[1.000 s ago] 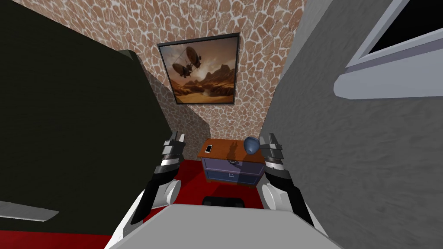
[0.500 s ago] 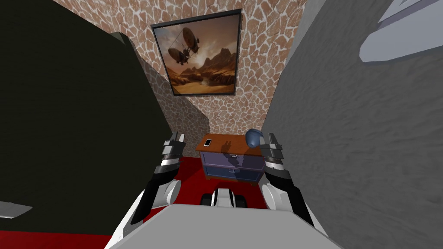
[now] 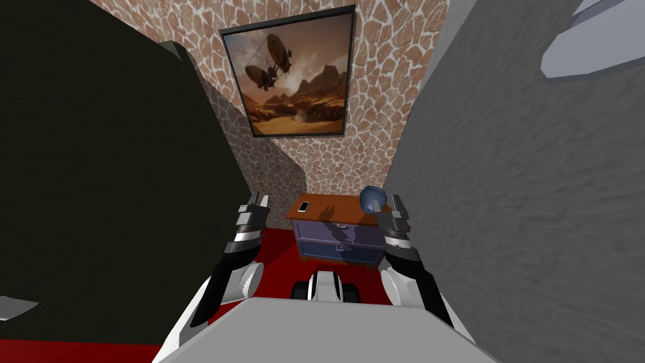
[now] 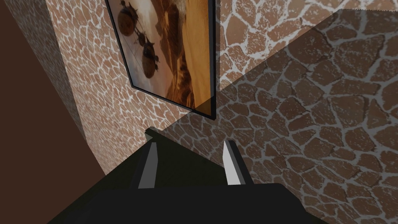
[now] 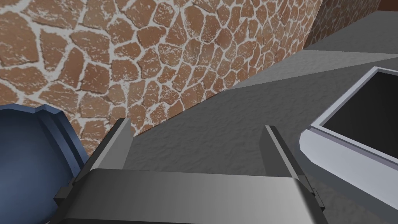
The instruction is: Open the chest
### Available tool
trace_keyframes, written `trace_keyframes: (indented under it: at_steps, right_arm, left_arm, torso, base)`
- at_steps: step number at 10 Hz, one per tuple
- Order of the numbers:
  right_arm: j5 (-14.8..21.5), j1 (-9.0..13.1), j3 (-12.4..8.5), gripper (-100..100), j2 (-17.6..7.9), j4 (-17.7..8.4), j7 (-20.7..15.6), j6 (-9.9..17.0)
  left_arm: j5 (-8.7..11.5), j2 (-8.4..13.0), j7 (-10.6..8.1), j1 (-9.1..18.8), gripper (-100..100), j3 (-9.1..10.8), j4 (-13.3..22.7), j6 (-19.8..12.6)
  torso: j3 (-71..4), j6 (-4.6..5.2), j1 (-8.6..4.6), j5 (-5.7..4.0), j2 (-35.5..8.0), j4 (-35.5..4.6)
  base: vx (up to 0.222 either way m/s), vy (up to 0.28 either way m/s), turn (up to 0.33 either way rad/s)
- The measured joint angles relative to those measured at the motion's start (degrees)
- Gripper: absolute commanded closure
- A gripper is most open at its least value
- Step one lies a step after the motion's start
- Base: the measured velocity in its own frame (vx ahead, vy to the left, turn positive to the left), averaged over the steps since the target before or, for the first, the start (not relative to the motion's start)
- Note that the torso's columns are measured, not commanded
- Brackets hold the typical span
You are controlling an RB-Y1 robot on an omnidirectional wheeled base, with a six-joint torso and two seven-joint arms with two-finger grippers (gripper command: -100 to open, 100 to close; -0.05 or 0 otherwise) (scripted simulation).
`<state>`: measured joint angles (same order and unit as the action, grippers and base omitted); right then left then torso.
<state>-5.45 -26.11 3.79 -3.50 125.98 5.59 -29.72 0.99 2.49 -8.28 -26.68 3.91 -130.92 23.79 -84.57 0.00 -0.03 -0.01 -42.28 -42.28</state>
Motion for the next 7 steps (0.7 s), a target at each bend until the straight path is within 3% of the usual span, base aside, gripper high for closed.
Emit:
trace_keyframes:
  at_steps: [7]
  right_arm:
    - [-2.13,1.25,1.53,-100,-2.48,-4.09,10.49,-3.68]
  left_arm:
    - [0.0,0.0,0.0,0.0,0,0.0,0.0,0.0]
  torso:
    - [0.0,0.0,0.04,0.02,-0.01,0.0]
  base:
    - [0.009,0.033,0.001]
